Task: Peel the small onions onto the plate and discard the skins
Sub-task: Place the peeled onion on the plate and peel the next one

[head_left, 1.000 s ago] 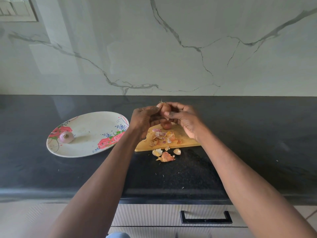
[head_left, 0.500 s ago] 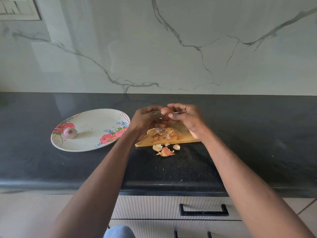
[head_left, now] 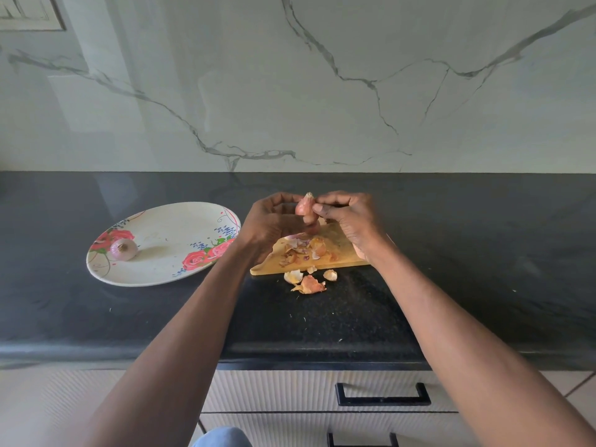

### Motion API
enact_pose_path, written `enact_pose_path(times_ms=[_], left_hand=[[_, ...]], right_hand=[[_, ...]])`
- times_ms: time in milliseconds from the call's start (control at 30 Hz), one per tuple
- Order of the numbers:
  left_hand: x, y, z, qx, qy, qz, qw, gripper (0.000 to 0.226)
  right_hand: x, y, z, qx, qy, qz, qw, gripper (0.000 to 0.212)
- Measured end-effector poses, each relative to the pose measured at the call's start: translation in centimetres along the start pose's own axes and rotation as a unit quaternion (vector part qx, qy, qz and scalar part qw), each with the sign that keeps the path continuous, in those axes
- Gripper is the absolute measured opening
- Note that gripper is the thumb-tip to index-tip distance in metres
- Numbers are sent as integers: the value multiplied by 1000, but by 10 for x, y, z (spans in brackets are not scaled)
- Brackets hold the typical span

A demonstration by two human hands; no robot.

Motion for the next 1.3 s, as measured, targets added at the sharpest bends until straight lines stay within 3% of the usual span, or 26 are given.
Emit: enact_pose_path(times_ms=[167,300,400,533,733,900,1133,1300], left_hand=[[-1,-1,0,25,0,-1,1000,37],[-1,-3,-1,24,14,-5,1000,47],[-2,-4,-1,-5,30,-15,999,44],[0,0,0,-13,19,1,1000,38],[0,1,-1,-54,30,-13,998,33],[4,6,0,-45,18,5,999,41],[6,5,-1,1,-3,17,1000,48],[5,5,-4,2,4,18,1000,47]], right_hand=[[-1,-1,-1,-63,22,27,997,27],[-1,-8,0,-142,49,27,988,12],[-4,-11,-5,-221,69,23,973,11],[-3,-11,-4,-246,67,19,967,13],[-3,-10,-6,-201,46,5,978,13],[-5,-6,-10,-69,54,0,996,8],[-4,-4,-5,-23,-24,76,997,6],[-4,-7,-4,-64,2,90,994,5]])
Point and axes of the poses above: each hand's wrist, its own x-axis towards the middle knuckle, its own y-axis out of the back of the hand, z = x × y, the point moved 2 cm from there along x, towards the middle knuckle, and after that the axes turned 8 degrees about -x, right-handed, at the moved point
